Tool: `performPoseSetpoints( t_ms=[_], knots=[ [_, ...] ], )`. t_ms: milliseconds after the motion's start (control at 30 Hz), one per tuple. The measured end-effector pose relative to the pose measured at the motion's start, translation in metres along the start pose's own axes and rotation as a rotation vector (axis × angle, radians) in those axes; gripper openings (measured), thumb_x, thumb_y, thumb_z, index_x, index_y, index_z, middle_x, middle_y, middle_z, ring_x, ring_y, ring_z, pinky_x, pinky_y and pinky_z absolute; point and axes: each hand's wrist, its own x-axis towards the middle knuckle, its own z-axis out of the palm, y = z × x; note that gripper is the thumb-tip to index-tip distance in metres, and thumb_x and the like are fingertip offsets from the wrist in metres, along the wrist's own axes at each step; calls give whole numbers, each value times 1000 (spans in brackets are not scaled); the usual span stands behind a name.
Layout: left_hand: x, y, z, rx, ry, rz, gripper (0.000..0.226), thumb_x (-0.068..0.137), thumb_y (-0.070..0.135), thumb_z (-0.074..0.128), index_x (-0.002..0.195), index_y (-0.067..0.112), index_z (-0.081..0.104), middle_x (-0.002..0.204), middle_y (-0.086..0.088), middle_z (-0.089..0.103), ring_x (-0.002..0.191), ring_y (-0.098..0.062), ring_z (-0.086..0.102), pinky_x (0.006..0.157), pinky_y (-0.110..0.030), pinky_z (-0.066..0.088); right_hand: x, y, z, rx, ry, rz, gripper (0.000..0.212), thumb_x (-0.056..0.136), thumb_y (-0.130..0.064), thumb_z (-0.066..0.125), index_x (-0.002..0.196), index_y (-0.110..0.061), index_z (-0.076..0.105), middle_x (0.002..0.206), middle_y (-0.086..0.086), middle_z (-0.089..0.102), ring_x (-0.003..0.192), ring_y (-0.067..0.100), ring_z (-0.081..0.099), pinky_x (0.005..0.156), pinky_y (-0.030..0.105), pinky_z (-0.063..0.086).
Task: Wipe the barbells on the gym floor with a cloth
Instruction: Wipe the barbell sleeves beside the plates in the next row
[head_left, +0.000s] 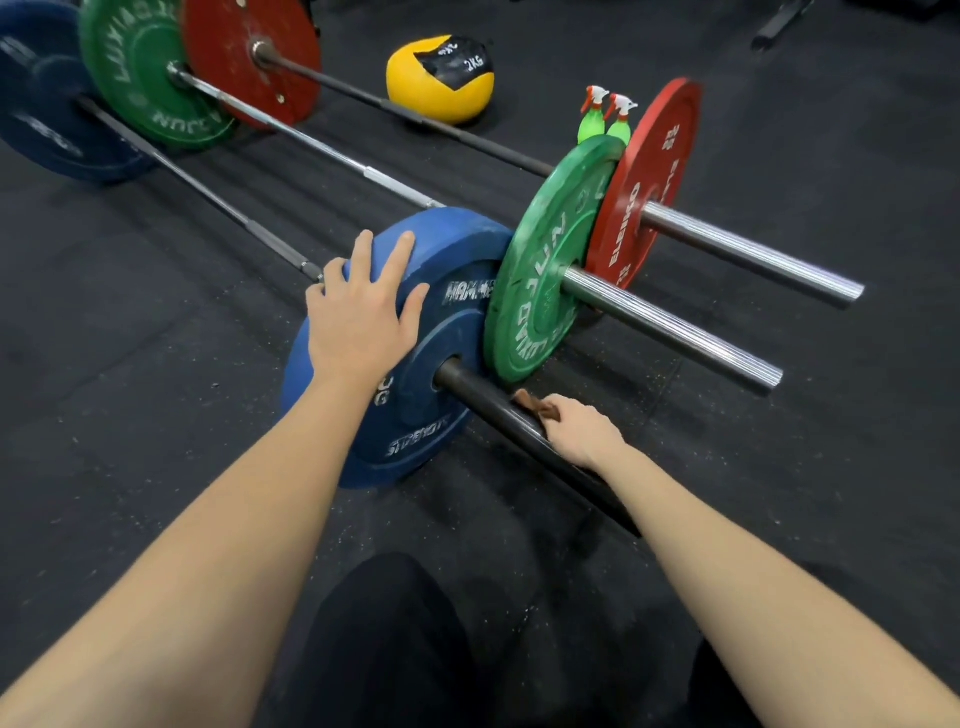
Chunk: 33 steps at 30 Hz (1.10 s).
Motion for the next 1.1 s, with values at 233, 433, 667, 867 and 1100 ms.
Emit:
performPoseSetpoints(
  t_ms=[233,433,667,867,1100],
  knots=[
    [-1,1,-2,-3,5,3,56,106,54,36,158,32,33,155,-16,42,112,-44,55,76,-50,49,-46,41,5,-223,122,-69,33,101,-37,45,132,-27,50,121,8,69,107,35,64,84,40,49],
    [-4,-1,-1,-11,22,-10,56,106,55,34,157,33,33,156,-15,42,115,-44,54,76,-50,49,-70,79,-10,-434,19,-18,21,100,-37,47,117,-25,52,110,5,68,101,28,64,79,37,52],
    [-3,-2,3,-5,37,-19,55,106,55,32,157,36,33,158,-13,41,116,-43,55,77,-49,49,-25,3,-17,-351,392,-294,27,87,-35,68,113,-29,64,97,3,66,97,30,63,70,40,54],
    [-2,-3,5,5,39,-13,57,106,56,31,159,36,29,159,-13,39,117,-42,54,79,-50,50,30,-76,55,-791,599,-882,36,87,-23,47,109,-18,75,108,12,64,96,32,49,77,44,42],
    [-1,-4,7,17,60,-7,57,105,56,32,159,36,30,158,-13,41,117,-43,55,79,-50,50,48,-82,80,-1053,444,-799,38,90,-27,47,108,-18,79,136,13,55,118,39,40,94,51,36]
  ],
)
